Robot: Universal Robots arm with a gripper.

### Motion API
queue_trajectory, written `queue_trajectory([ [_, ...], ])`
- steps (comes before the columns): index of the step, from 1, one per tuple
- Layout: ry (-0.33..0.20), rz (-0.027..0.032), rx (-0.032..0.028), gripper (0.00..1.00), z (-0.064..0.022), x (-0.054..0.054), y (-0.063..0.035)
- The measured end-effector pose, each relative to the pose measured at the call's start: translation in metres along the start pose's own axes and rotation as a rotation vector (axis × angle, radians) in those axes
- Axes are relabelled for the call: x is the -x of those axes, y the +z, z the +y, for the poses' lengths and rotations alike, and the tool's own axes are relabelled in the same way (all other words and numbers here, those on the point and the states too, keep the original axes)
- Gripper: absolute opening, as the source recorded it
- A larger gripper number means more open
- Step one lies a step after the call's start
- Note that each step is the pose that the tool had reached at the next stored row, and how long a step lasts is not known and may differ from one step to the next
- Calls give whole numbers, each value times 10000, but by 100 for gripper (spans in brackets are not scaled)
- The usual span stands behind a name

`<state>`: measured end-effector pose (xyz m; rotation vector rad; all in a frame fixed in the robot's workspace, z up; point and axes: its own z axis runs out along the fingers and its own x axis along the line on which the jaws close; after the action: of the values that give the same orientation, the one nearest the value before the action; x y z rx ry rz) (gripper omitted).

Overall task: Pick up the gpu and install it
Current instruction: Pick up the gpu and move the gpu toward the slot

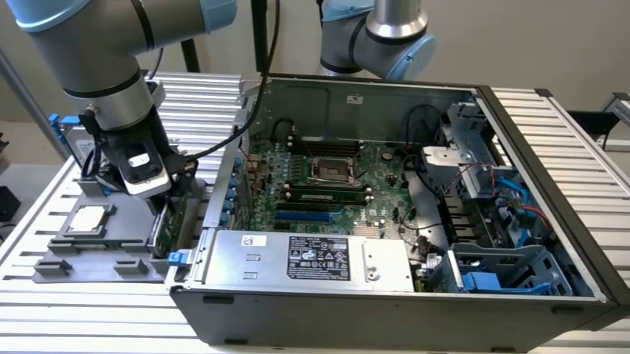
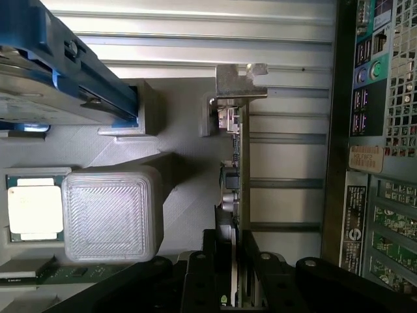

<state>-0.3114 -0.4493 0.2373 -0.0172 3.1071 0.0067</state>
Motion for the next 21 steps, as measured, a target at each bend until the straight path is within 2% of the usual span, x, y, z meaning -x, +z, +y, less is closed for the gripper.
queue_trajectory([
  [12,36,-1,0,26,0,0,3],
  [21,697,-3,-24,26,0,0,4],
])
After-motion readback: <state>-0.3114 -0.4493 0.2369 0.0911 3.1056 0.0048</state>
